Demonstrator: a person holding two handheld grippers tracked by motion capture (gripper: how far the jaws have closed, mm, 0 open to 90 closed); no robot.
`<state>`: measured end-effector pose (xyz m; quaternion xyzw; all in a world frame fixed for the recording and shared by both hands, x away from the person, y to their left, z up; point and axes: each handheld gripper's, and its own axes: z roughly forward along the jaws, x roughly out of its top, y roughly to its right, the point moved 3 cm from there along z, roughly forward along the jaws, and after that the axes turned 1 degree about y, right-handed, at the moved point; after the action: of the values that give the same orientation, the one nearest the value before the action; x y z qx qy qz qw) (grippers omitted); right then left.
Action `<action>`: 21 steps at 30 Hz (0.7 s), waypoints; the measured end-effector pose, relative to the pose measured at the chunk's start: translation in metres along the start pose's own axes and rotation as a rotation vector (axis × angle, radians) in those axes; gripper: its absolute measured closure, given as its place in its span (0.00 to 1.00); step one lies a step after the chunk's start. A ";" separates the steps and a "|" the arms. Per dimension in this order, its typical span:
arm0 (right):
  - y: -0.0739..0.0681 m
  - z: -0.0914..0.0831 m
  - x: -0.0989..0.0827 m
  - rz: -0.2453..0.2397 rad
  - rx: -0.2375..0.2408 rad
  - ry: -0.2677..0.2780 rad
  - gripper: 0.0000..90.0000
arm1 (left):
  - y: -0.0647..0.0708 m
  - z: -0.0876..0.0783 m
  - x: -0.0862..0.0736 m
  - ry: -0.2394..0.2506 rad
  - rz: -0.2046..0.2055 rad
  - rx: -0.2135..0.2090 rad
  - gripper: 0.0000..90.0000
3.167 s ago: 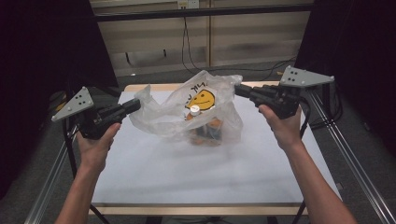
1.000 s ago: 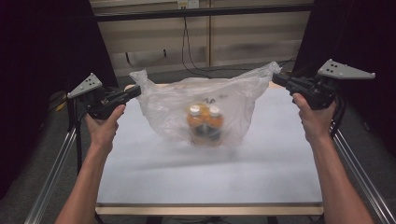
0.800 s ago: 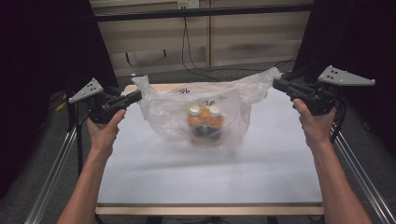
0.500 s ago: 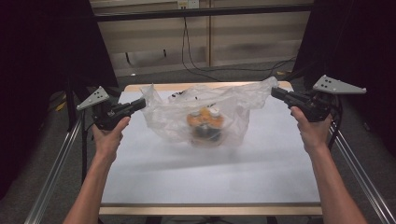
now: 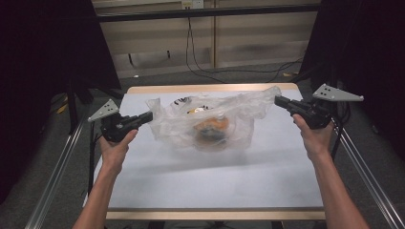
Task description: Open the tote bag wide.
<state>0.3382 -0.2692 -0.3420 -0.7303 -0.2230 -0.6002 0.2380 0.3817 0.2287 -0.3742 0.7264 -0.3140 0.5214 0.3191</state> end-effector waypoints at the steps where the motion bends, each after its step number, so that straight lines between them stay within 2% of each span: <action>1: 0.001 -0.001 -0.002 0.004 -0.001 -0.005 1.00 | 0.000 0.001 -0.001 -0.001 0.004 -0.009 1.00; 12: 0.014 0.008 -0.030 0.031 -0.023 -0.066 1.00 | -0.009 0.024 -0.014 -0.068 -0.002 -0.011 1.00; 14: 0.015 0.009 -0.035 0.044 -0.024 -0.073 1.00 | -0.009 0.026 -0.016 -0.072 -0.016 -0.010 1.00; 15: 0.016 0.010 -0.037 0.047 -0.021 -0.077 1.00 | -0.010 0.027 -0.018 -0.078 -0.016 0.005 1.00; 16: 0.016 0.011 -0.041 0.048 -0.021 -0.085 1.00 | -0.010 0.028 -0.019 -0.071 -0.023 -0.015 1.00; 21: 0.018 0.010 -0.058 0.070 -0.035 -0.111 1.00 | -0.013 0.029 -0.028 -0.093 -0.031 -0.004 1.00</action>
<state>0.3464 -0.2800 -0.4021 -0.7739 -0.1995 -0.5540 0.2332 0.4005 0.2168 -0.4099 0.7541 -0.3184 0.4813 0.3136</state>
